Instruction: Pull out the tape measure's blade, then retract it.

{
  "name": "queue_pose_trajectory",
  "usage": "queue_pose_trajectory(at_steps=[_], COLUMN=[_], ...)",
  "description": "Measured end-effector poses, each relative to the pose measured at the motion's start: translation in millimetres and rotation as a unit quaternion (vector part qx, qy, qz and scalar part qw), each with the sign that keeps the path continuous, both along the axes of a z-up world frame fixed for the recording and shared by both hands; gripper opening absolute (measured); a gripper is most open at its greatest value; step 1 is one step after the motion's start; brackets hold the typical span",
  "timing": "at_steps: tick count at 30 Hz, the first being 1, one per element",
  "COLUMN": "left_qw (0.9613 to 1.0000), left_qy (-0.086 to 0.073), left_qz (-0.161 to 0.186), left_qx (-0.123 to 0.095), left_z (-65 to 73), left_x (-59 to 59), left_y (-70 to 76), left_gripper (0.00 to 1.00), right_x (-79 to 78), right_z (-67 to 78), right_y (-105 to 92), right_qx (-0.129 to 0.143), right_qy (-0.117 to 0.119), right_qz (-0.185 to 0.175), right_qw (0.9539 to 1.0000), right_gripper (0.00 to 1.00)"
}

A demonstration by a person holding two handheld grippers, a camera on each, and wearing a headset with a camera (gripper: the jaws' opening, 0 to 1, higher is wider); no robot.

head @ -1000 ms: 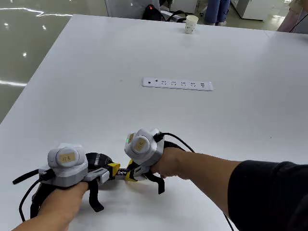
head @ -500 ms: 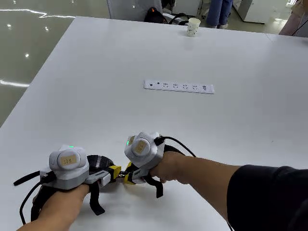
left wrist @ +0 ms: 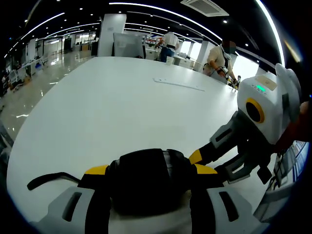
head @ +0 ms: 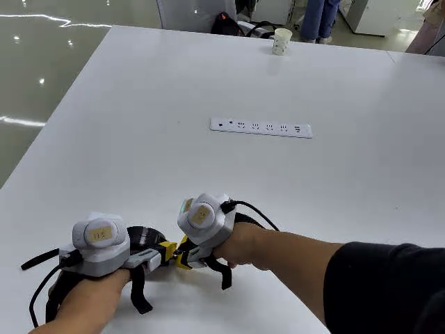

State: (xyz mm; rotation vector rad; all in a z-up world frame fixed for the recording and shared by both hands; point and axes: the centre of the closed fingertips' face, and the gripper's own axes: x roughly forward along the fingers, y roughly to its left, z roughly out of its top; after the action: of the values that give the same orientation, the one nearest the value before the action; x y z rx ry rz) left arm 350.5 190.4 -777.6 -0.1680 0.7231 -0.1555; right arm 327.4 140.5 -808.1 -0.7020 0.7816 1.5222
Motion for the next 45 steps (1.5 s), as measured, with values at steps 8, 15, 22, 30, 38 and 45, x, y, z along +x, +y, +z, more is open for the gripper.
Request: queue_pose_trajectory(at_steps=[8,15,22,30,38,45], left_qw=[1.0000,1.0000,1.0000,1.0000,1.0000,0.9999], left_qy=[0.000,0.000,0.000,0.000,0.001,0.009], left_qz=[-0.001,0.000,0.000,0.000,-0.001,-0.001], left_qx=[0.000,-0.001,-0.001,0.001,0.003,0.005], left_z=[0.0,0.1,-0.1,-0.2,0.8,0.7], left_x=[-0.2,-0.4,-0.2,-0.3,0.0,1.0], left_y=[0.1,-0.6,-0.2,-0.2,-0.9,-0.2], left_gripper=[0.61,0.61,0.61,0.62,0.63,0.64], right_x=[-0.5,-0.8,0.1,-0.3,-0.9,0.0], right_z=[0.2,0.5,0.6,0.8,0.8,1.0], right_y=[4.4,4.2,4.7,4.3,4.8,4.1], right_qx=[0.004,0.005,0.007,0.008,-0.001,-0.006], right_qy=[0.001,0.003,0.003,0.004,-0.010,-0.020], right_qz=[-0.005,-0.004,-0.003,-0.002,0.006,0.001], right_qw=[1.0000,1.0000,1.0000,1.0000,0.9999,0.9998], right_gripper=[0.11,0.11,0.11,0.11,0.12,0.12])
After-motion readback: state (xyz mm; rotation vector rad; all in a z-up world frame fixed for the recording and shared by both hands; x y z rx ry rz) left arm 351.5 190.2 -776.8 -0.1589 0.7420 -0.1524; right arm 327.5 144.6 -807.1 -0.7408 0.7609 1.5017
